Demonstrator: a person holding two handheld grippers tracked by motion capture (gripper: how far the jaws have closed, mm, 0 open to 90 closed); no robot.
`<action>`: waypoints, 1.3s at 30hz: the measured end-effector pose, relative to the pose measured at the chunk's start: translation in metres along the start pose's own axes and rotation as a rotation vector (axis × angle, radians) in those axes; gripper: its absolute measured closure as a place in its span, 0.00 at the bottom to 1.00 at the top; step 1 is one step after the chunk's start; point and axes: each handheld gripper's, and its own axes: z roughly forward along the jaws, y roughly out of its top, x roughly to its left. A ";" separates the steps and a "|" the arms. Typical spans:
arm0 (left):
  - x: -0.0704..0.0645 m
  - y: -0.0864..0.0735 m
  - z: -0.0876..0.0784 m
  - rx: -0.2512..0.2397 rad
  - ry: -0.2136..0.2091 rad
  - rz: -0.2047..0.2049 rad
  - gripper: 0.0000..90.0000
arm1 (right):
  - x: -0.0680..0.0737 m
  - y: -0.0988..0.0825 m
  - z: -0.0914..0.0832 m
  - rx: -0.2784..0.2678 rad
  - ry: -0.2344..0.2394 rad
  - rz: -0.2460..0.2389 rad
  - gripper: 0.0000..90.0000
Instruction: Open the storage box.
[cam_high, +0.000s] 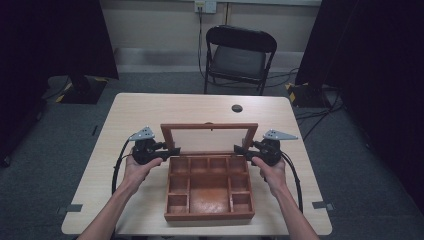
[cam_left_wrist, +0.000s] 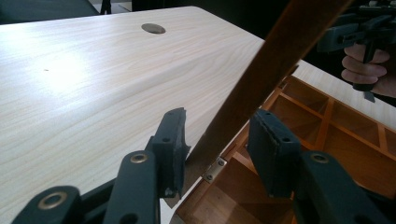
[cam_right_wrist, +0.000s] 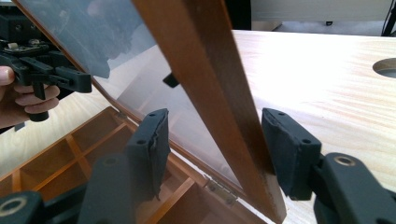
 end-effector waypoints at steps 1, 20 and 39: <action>0.001 0.000 0.000 0.003 0.002 0.005 0.64 | 0.000 0.000 0.000 -0.002 -0.008 0.003 0.49; 0.028 0.007 0.017 0.010 -0.006 -0.078 0.70 | -0.013 0.002 0.010 0.010 -0.078 0.062 0.65; 0.036 0.006 0.028 0.040 0.022 -0.115 0.64 | -0.026 -0.003 0.023 0.016 -0.085 0.098 0.59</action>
